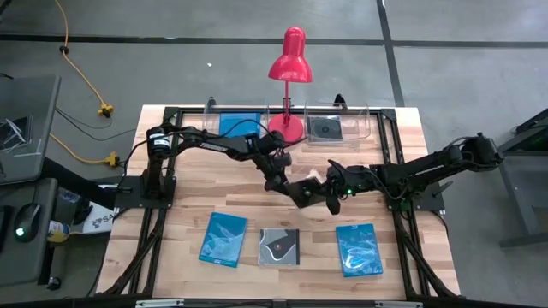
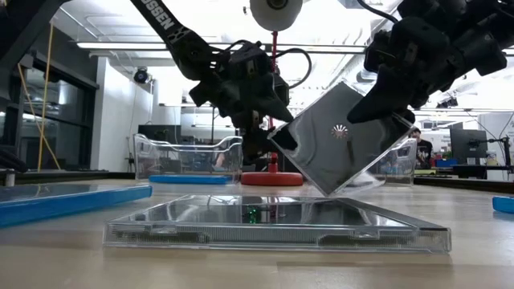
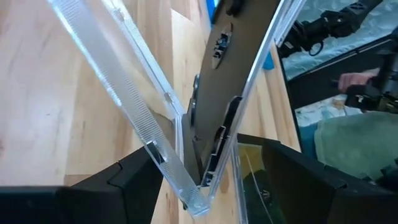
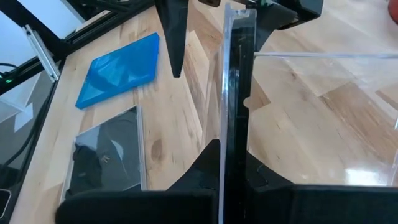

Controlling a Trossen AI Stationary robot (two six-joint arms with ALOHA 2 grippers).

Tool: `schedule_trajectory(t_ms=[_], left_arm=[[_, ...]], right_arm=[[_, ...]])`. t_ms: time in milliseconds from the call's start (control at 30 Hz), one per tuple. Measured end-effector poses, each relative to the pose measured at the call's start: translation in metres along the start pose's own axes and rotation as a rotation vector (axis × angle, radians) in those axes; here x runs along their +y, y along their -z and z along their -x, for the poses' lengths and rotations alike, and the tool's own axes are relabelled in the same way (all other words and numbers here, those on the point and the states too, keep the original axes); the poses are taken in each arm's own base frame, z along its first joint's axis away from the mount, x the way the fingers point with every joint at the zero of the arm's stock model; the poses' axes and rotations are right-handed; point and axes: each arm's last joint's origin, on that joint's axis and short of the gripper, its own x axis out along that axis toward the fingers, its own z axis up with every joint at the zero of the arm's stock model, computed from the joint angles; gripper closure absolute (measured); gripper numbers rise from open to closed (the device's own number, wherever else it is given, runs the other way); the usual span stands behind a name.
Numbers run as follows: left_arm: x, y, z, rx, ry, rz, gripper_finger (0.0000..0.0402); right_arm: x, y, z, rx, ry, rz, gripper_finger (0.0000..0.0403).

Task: Pick & place jewel cases by type
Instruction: Put the right black cd case into the right transparent bin

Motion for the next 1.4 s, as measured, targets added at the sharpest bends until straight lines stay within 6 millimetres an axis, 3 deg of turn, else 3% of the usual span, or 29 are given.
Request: schedule_trajectory(t_ms=[267, 967, 1400], left_arm=[[-0.0004, 0.0003, -0.0017, -0.008, -0.041, -0.003, 0.0154], [0.0016, -0.0005, -0.0007, -0.026, -0.109, -0.020, 0.0354], [0.0019, -0.0001, -0.0009, -0.024, -0.120, -0.035, 0.0367]], right_arm=[[0.0002, -0.0011, -0.0001, -0.020, 0.006, -0.017, 0.0403], [-0.0004, -0.0008, -0.0001, -0.022, 0.013, -0.026, 0.0403], [0.0004, -0.0015, -0.0001, -0.025, -0.003, -0.042, 0.0399]])
